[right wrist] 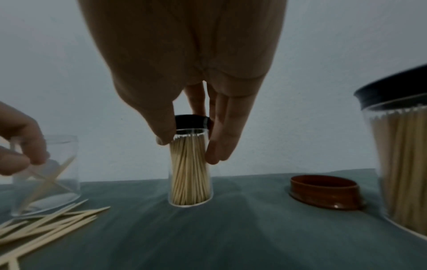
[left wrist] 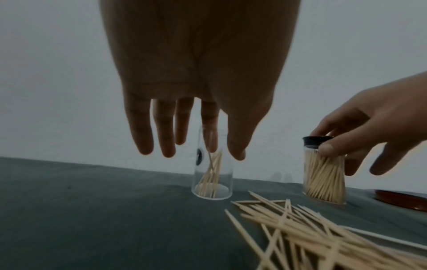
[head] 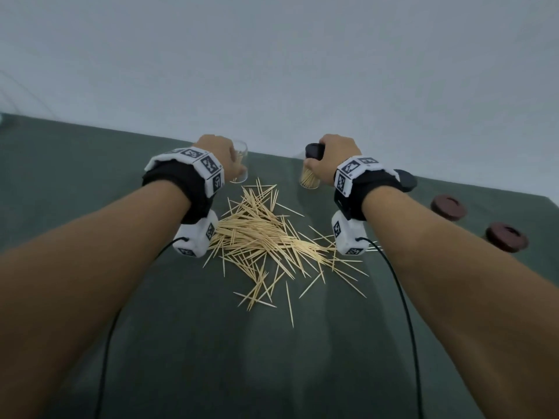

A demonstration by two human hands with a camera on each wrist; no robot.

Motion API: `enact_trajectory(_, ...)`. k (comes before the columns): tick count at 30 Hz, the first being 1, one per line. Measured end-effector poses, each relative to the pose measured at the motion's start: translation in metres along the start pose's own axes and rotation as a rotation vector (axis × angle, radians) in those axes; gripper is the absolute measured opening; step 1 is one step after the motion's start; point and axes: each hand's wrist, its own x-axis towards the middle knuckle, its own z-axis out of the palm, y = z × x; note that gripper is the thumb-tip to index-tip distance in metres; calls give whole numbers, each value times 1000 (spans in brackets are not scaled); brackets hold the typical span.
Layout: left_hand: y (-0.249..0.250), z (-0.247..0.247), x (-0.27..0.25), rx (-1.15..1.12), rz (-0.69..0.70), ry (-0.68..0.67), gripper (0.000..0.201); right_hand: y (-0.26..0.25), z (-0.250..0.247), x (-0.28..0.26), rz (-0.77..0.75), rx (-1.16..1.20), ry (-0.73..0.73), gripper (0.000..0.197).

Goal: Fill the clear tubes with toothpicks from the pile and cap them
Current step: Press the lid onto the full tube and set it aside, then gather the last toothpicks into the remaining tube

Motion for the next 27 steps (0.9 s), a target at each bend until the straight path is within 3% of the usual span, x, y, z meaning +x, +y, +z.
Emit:
enact_trajectory(4, -4, 3, 0, -43, -29, 44, 23, -3, -4, 3, 2, -61, -18, 37)
enact_trajectory(8, -8, -1, -10, -112, -17, 114, 17, -6, -9, -3, 2, -119, -37, 53)
enact_trajectory(10, -13, -4, -18, -200, -22, 160, 16, -13, -13, -11, -58, -68, 68, 59)
enact_trajectory(12, -21, -8, -29, -304, -47, 198, 28, -26, -17, -20, -198, 30, 212, 47)
enact_trajectory(14, -30, -13, -43, -385, -54, 243, 43, -43, -16, -26, -325, 92, 236, 28)
enact_trajectory(19, -46, -21, -79, -536, -50, 318, 59, -75, 4, -38, -322, 38, -135, 21)
enact_trajectory(24, -60, -14, -96, -549, -69, 291, 64, -95, 28, -34, -296, -120, -397, 64)
enact_trajectory(27, -67, -12, -101, -555, -78, 276, 64, -103, 35, -36, -341, -205, -454, 68)
